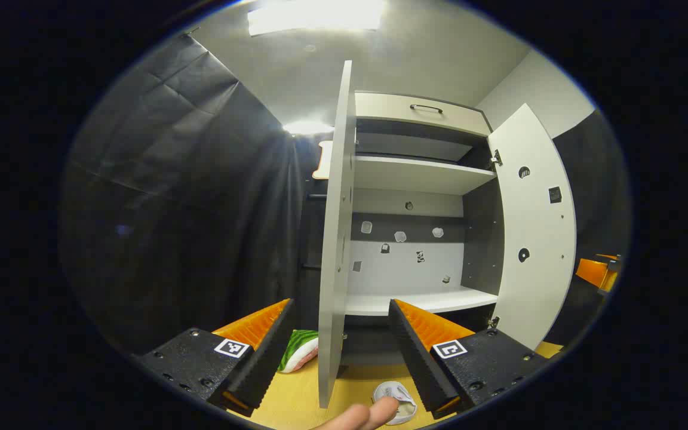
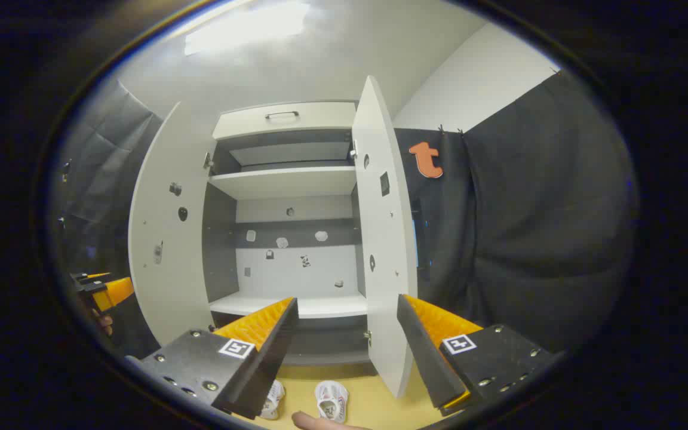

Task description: Grab one shoe with the right hand and put it into the shoe cabinet, grab the other shoe with the left hand and put it into the shoe cabinet; then close the right door with the right hand and the left door with the left hand.

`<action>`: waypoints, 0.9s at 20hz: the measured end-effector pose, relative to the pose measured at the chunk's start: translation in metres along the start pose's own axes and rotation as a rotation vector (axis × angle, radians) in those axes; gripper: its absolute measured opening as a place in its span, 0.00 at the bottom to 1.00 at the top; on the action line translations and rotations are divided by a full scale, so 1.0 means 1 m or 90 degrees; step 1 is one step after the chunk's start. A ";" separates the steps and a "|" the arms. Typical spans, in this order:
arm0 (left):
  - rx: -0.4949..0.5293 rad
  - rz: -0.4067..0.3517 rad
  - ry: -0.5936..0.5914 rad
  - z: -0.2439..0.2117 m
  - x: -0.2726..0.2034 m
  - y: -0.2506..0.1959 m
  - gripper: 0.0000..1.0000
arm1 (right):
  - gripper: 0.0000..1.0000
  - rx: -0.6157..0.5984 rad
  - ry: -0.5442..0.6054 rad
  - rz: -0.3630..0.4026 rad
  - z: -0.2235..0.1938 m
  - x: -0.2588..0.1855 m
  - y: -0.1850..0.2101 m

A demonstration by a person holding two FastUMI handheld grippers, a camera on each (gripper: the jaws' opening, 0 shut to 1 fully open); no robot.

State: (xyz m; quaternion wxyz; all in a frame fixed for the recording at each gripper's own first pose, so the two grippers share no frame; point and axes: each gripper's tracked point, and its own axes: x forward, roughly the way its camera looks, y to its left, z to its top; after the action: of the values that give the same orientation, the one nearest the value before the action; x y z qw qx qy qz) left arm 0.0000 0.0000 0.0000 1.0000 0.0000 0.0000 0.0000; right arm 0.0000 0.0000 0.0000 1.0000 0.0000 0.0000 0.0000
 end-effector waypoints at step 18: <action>-0.004 -0.052 0.000 -0.012 -0.012 -0.016 0.96 | 0.99 -0.044 0.014 0.080 -0.035 0.003 0.047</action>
State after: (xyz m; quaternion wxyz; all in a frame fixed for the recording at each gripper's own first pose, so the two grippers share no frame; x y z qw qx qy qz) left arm -0.0115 -0.0160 -0.0120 0.9992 -0.0032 0.0004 -0.0407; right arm 0.0027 0.0471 -0.0349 0.9974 -0.0344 0.0112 0.0629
